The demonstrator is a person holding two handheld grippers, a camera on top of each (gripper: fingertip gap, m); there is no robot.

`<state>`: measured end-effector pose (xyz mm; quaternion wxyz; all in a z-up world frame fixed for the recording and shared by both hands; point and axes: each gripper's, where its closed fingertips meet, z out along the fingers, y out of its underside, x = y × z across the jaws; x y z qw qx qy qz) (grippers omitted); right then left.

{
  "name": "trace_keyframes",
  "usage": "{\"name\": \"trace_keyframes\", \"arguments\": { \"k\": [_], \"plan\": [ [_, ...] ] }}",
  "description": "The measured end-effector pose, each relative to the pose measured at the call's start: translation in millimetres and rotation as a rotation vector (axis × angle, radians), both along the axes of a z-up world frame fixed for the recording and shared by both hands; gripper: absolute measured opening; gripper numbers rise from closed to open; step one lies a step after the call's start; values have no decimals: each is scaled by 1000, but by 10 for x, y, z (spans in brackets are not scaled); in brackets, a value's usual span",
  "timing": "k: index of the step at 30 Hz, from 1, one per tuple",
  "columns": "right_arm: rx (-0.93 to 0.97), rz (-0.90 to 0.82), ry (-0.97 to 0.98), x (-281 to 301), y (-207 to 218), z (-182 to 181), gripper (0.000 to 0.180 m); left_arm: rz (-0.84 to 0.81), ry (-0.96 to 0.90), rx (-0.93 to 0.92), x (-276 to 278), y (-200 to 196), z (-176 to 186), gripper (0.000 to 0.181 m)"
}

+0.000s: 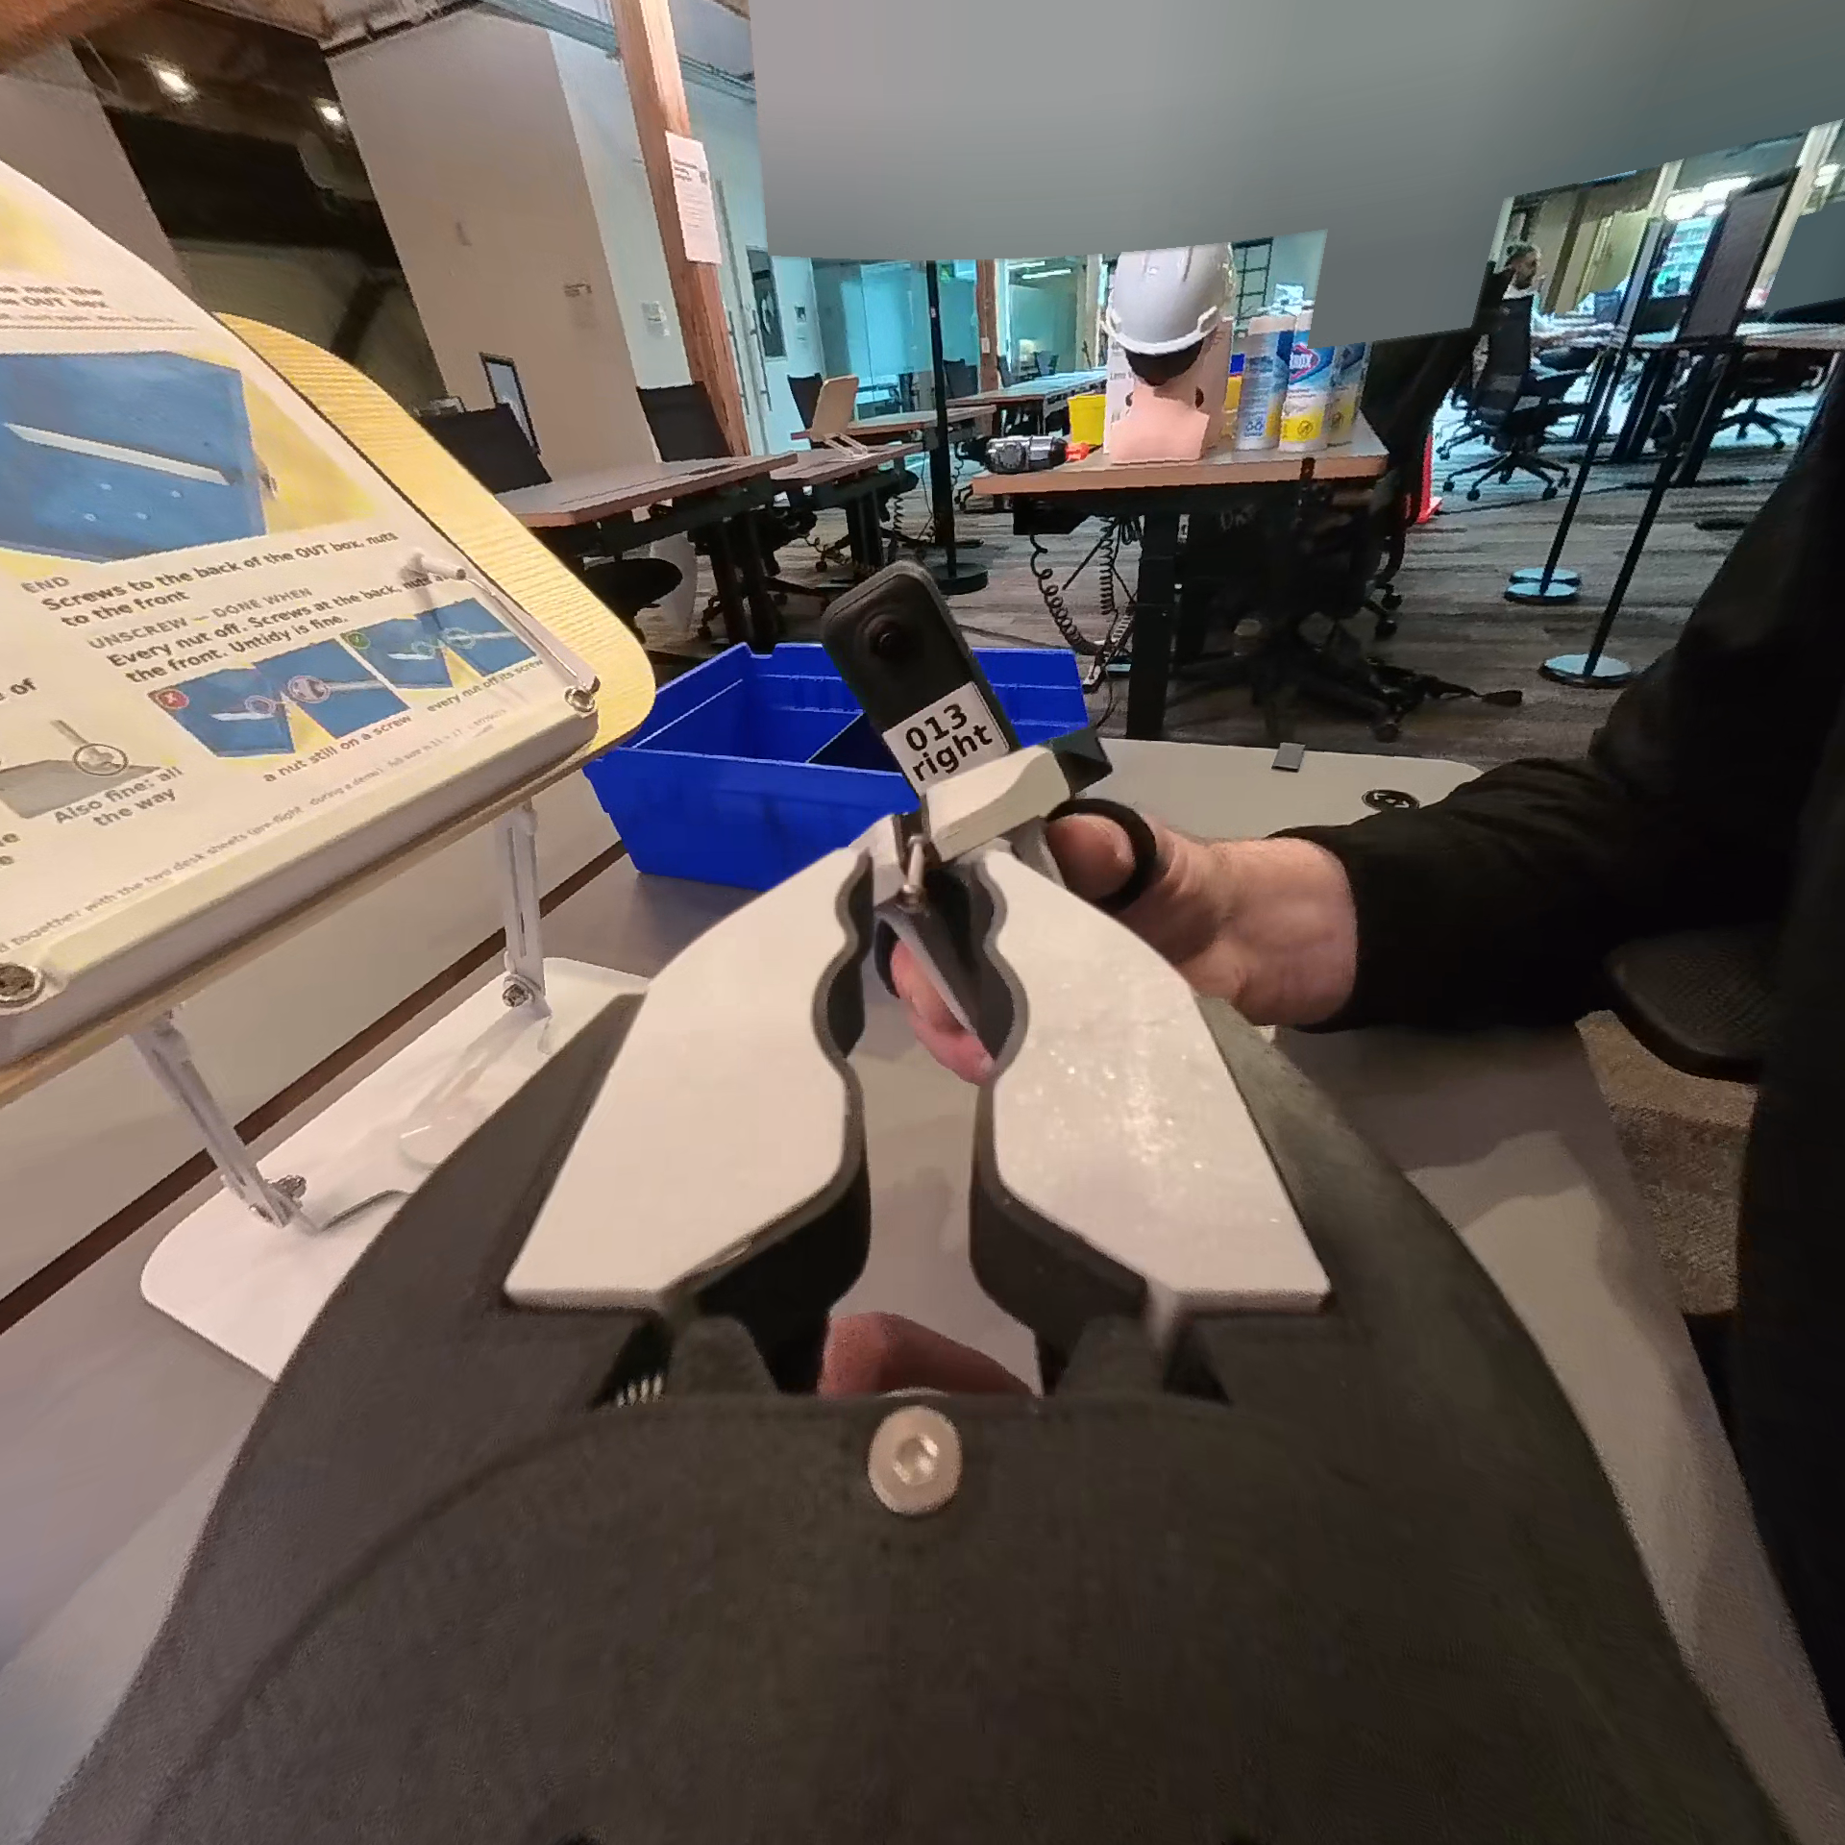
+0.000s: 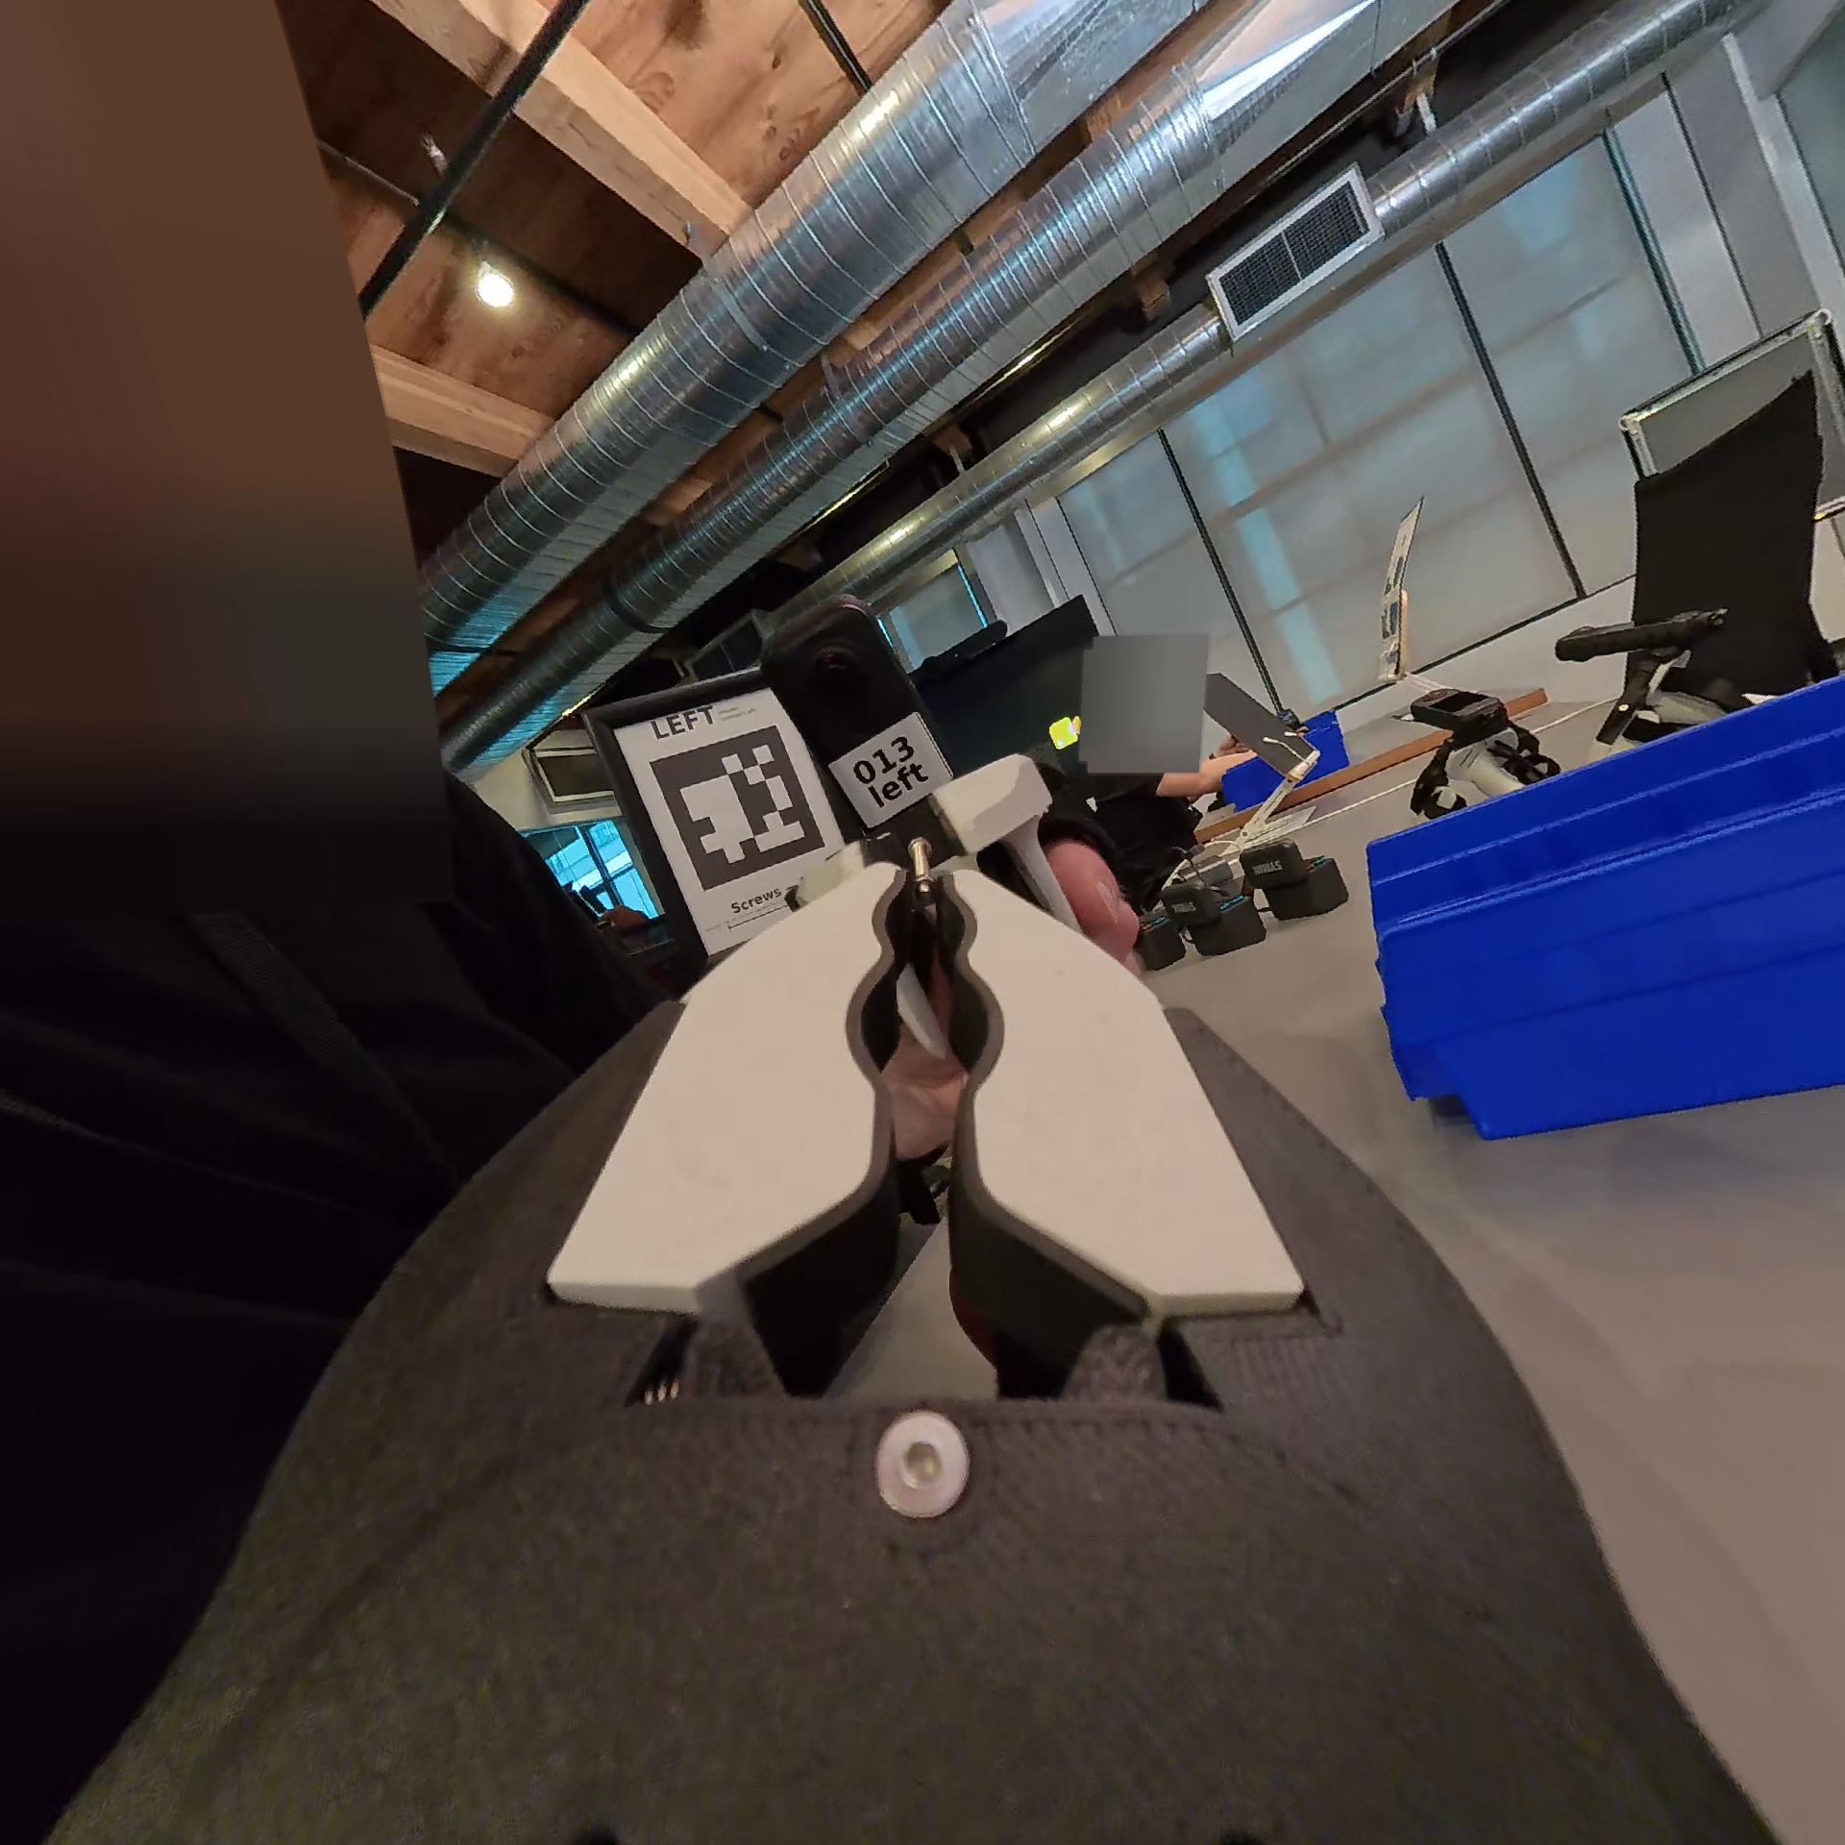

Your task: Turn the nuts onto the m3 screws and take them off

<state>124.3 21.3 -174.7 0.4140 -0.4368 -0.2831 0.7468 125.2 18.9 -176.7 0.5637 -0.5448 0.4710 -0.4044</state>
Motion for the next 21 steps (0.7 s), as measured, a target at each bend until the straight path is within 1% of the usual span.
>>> {"name": "trace_keyframes", "arguments": {
  "k": [2,15,16,18,21],
  "plan": [
    [0,5,4,-2,-11,8,4,3,17,16,4,2,-17,4],
    [15,-11,-18,-12,-9,-2,5,2,20,38,-1,-8,-17,2],
    [24,-20,-29,-11,-6,-6,8,-1,20,36,-4,-10,-16,2],
    [38,-39,-66,5,22,-23,22,11,8,40,-27,7,9,2],
    [45,-46,-81,43,49,-3,31,10,5,42,-41,8,21,2]
  ]
}}
